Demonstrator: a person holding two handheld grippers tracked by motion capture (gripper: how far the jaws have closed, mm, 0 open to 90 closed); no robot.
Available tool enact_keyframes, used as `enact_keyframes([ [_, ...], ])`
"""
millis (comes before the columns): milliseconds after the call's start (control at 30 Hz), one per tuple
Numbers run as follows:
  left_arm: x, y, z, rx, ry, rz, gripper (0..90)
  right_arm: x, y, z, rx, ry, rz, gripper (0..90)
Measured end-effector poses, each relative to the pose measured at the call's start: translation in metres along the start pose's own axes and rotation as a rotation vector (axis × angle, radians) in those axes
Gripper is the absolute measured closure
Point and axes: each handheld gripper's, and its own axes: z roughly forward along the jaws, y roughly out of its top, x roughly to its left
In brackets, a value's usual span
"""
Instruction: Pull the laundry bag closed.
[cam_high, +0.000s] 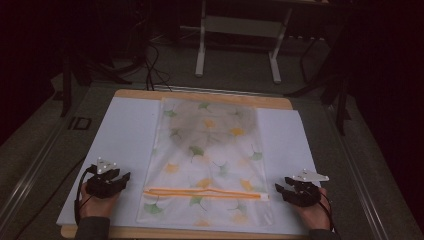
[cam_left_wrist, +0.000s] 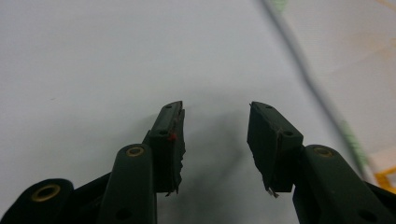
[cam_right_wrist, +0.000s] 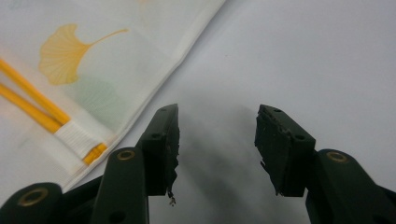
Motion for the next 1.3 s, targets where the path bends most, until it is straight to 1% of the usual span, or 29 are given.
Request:
enact_keyframes([
  [100, -0.003, -0.001, 0.000, 0.008, -0.035, 0.000, 56.5, 0.003, 0.002, -0.003, 0.003, 0.002, -0.016, 49.6],
  [133, -0.005, -0.001, -0.001, 0.008, -0.038, 0.005, 56.5, 0.004, 0.003, -0.003, 0.002, 0.008, -0.013, 49.6],
  [233, -0.006, -0.001, -0.004, 0.001, -0.057, 0.001, 56.5, 0.008, 0.005, -0.005, 0.000, 0.013, -0.024, 50.6],
  [267, -0.005, -0.001, -0.004, 0.007, -0.060, 0.004, 56.7, 0.009, 0.007, -0.006, 0.001, 0.017, -0.034, 51.5],
  [333, -0.005, -0.001, -0.003, 0.020, -0.060, 0.009, 59.8, 0.012, 0.010, -0.008, 0.005, 0.023, -0.047, 53.2],
  [433, -0.005, 0.000, -0.004, 0.019, -0.061, 0.016, 61.5, 0.016, 0.018, -0.010, 0.007, 0.039, -0.070, 54.4],
  [500, -0.004, 0.000, -0.005, 0.014, -0.057, 0.013, 61.2, 0.021, 0.023, -0.009, 0.013, 0.045, -0.096, 53.8],
  [533, -0.005, 0.000, -0.006, 0.009, -0.051, 0.004, 59.8, 0.022, 0.026, -0.009, 0.011, 0.060, -0.110, 53.4],
  [567, -0.004, 0.000, -0.008, 0.008, -0.048, 0.000, 58.5, 0.024, 0.029, -0.008, 0.008, 0.088, -0.121, 53.5],
  [600, -0.004, 0.000, -0.008, 0.004, -0.049, -0.007, 58.0, 0.025, 0.031, -0.007, 0.007, 0.105, -0.124, 53.7],
  [733, -0.004, -0.001, -0.010, 0.002, -0.061, -0.012, 58.0, 0.032, 0.041, -0.004, 0.027, 0.126, -0.171, 54.8],
  [833, -0.002, -0.001, -0.010, 0.007, -0.076, -0.018, 58.7, 0.041, 0.049, -0.002, 0.045, 0.134, -0.226, 54.8],
  [933, -0.002, 0.000, -0.011, 0.008, -0.087, -0.024, 61.0, 0.049, 0.057, 0.000, 0.050, 0.158, -0.255, 54.7],
  [1033, -0.003, 0.000, -0.011, 0.016, -0.087, -0.016, 62.1, 0.056, 0.065, 0.003, 0.045, 0.203, -0.277, 54.4],
  [1067, -0.003, 0.000, -0.011, 0.016, -0.087, -0.016, 62.6, 0.059, 0.068, 0.005, 0.044, 0.211, -0.282, 54.2],
  [1133, -0.005, 0.000, -0.011, 0.017, -0.092, -0.005, 63.8, 0.065, 0.073, 0.008, 0.057, 0.218, -0.305, 54.0],
  [1233, -0.005, 0.000, -0.012, 0.008, -0.110, -0.011, 65.7, 0.074, 0.079, 0.012, 0.065, 0.230, -0.334, 53.8],
  [1300, -0.006, 0.001, -0.013, 0.009, -0.099, 0.000, 66.1, 0.081, 0.083, 0.015, 0.073, 0.237, -0.356, 53.7],
])
